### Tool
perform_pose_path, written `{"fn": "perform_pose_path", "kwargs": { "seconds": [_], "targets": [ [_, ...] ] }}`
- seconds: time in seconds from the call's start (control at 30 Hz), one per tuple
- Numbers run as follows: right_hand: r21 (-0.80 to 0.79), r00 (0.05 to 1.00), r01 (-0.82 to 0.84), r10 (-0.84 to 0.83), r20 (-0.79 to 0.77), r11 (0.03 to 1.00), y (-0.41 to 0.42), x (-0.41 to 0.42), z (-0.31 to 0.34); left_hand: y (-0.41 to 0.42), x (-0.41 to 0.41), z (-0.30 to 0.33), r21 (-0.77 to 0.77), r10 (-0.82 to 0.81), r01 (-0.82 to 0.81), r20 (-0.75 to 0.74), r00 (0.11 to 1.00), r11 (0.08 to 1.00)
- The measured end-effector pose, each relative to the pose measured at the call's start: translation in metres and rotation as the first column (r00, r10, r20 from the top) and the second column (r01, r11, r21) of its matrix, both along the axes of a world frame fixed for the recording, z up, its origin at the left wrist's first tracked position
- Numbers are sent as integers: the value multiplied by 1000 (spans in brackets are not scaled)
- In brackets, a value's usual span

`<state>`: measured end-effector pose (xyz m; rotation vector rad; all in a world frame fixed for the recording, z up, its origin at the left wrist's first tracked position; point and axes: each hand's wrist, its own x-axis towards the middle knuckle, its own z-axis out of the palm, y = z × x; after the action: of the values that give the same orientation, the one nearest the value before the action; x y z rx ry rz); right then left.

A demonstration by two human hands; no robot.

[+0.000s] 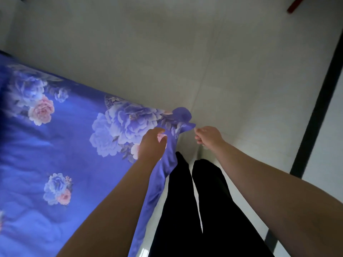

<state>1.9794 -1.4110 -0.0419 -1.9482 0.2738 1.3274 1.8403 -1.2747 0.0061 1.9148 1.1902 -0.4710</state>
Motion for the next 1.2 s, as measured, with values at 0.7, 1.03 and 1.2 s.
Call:
{"fn": "perform_pose_path", "kwargs": {
  "seconds": [0.7,1.03,1.2],
  "targets": [
    [-42,884,390,-361,295,920,71,-11,-226,45,66,-177,566,-384,263,102,918,781],
    [-100,859,-372,383,338,923,72,28,-246,64,75,-206,253,-569,640,-302,765,726],
    [-121,608,-680,648,459,723,82,39,-248,62,75,-211,224,-597,662,-295,746,716]
  ]
}}
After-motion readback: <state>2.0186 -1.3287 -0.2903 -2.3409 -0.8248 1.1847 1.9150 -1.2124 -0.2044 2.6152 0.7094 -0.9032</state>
